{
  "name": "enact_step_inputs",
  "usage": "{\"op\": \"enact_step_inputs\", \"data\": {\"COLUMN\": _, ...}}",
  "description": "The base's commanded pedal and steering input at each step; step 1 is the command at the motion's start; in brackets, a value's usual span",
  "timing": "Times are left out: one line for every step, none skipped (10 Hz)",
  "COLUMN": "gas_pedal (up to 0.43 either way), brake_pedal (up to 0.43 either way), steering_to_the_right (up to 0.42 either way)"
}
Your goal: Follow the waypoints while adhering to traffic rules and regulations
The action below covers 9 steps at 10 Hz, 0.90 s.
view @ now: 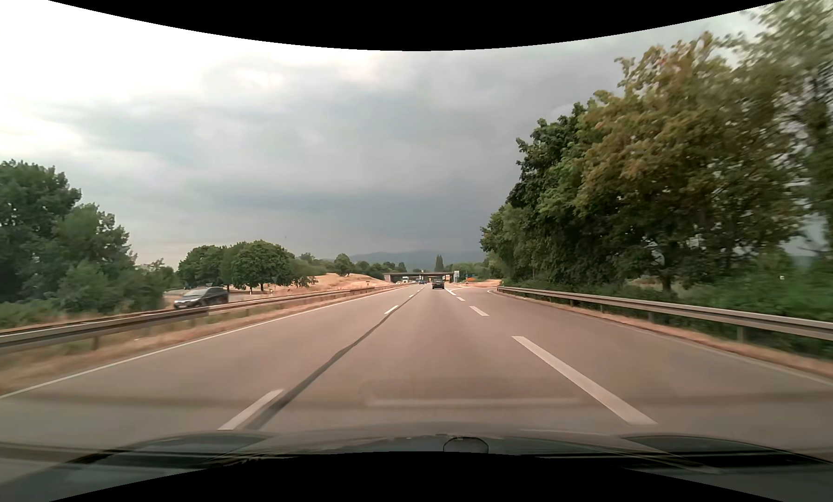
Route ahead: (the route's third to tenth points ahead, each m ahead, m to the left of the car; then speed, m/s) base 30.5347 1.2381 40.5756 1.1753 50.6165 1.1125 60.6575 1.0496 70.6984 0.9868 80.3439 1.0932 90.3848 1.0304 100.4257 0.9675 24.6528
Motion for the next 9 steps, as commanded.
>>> {"op": "enact_step_inputs", "data": {"gas_pedal": 0.157, "brake_pedal": 0.0, "steering_to_the_right": -0.001}}
{"op": "enact_step_inputs", "data": {"gas_pedal": 0.157, "brake_pedal": 0.0, "steering_to_the_right": -0.001}}
{"op": "enact_step_inputs", "data": {"gas_pedal": 0.157, "brake_pedal": 0.0, "steering_to_the_right": -0.001}}
{"op": "enact_step_inputs", "data": {"gas_pedal": 0.169, "brake_pedal": 0.0, "steering_to_the_right": -0.001}}
{"op": "enact_step_inputs", "data": {"gas_pedal": 0.169, "brake_pedal": 0.0, "steering_to_the_right": -0.001}}
{"op": "enact_step_inputs", "data": {"gas_pedal": 0.169, "brake_pedal": 0.0, "steering_to_the_right": -0.001}}
{"op": "enact_step_inputs", "data": {"gas_pedal": 0.169, "brake_pedal": 0.0, "steering_to_the_right": -0.001}}
{"op": "enact_step_inputs", "data": {"gas_pedal": 0.169, "brake_pedal": 0.0, "steering_to_the_right": -0.001}}
{"op": "enact_step_inputs", "data": {"gas_pedal": 0.169, "brake_pedal": 0.0, "steering_to_the_right": -0.001}}
